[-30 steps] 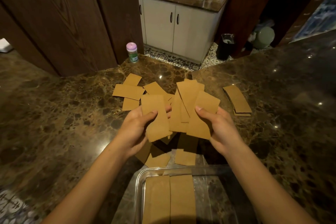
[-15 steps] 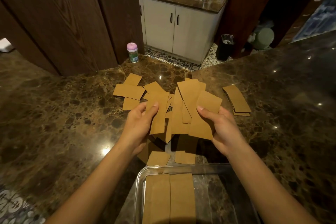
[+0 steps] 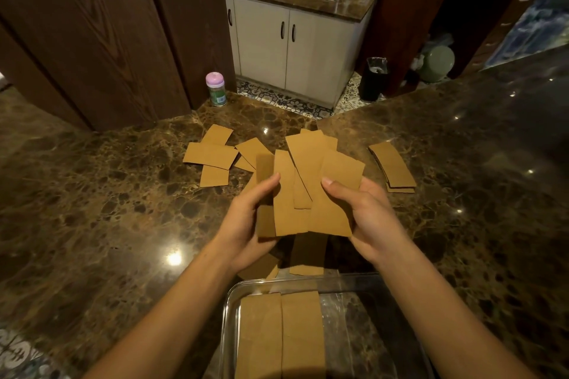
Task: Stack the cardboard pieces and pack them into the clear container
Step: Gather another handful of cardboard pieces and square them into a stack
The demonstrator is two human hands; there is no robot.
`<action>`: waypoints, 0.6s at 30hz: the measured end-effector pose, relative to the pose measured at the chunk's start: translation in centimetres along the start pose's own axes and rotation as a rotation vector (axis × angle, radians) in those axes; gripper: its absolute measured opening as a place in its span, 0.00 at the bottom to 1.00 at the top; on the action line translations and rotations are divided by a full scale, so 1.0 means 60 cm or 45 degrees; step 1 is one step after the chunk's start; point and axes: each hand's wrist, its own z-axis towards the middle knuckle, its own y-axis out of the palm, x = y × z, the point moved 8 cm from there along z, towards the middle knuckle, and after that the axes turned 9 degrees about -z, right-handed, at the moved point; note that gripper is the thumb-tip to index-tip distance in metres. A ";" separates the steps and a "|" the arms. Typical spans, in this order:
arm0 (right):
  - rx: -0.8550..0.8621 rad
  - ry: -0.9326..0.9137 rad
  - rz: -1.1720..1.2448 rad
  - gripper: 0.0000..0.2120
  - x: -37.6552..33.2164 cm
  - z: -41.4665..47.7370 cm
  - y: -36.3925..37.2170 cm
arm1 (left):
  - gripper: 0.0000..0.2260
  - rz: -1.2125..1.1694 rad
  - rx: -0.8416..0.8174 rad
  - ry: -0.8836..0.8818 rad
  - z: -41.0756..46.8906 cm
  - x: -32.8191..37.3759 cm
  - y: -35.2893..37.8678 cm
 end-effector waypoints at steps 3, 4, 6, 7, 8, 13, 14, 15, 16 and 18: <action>0.033 -0.037 -0.057 0.10 -0.005 -0.001 -0.001 | 0.16 0.089 0.109 0.038 -0.001 0.001 -0.006; 0.053 -0.049 -0.074 0.10 -0.006 0.000 -0.003 | 0.15 0.170 0.178 0.086 -0.001 0.006 -0.014; 0.087 -0.061 -0.088 0.10 -0.007 0.002 -0.009 | 0.14 0.305 0.289 0.195 0.000 0.016 -0.027; 0.094 -0.062 -0.095 0.10 -0.008 0.002 -0.011 | 0.14 0.344 0.312 0.238 -0.002 0.020 -0.028; 0.100 -0.062 -0.105 0.10 -0.007 0.002 -0.012 | 0.13 0.382 0.326 0.278 -0.003 0.024 -0.029; 0.127 -0.143 -0.247 0.12 -0.011 -0.006 -0.007 | 0.19 0.717 0.423 0.460 -0.003 0.040 -0.034; 0.103 -0.147 -0.246 0.13 -0.011 -0.008 -0.001 | 0.18 0.748 0.412 0.452 -0.001 0.036 -0.030; 0.072 -0.140 -0.236 0.13 -0.009 -0.009 0.006 | 0.15 0.746 0.402 0.424 0.001 0.030 -0.026; 0.037 -0.123 -0.214 0.12 -0.007 -0.009 0.013 | 0.12 0.696 0.394 0.366 0.002 0.022 -0.022; -0.025 -0.059 -0.122 0.10 -0.001 -0.008 0.024 | 0.15 0.474 0.355 0.206 0.004 0.004 -0.015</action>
